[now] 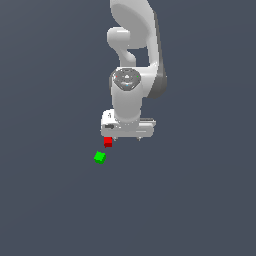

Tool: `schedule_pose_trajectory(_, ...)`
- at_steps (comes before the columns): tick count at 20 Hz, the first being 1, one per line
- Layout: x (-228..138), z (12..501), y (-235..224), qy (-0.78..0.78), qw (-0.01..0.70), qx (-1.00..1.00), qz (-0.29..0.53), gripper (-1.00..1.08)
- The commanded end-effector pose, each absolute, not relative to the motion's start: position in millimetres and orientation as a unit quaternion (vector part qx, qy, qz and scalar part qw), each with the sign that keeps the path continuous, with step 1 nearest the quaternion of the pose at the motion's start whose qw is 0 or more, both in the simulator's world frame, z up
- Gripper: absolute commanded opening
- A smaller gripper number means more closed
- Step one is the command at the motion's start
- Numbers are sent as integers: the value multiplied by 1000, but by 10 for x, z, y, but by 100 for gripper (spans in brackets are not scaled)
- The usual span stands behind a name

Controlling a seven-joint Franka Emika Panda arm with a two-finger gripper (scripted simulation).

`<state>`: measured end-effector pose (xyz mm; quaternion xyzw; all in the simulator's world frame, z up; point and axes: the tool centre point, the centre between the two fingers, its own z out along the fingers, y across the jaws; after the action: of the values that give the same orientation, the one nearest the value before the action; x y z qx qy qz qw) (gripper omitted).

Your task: Stack the red cube on top of the green cube.

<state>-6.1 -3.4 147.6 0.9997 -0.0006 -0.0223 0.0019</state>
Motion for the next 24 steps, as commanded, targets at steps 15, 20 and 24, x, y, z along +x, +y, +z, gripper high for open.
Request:
schedule_pose_trajectory(15,-341,1182,-419,24,2,1000,-14,100)
schedule_pose_trajectory(20,-519,966,-705,41,1,999,-7,100)
schedule_pose_trajectory(24,-616,828,-889,52,1,999,-3,100)
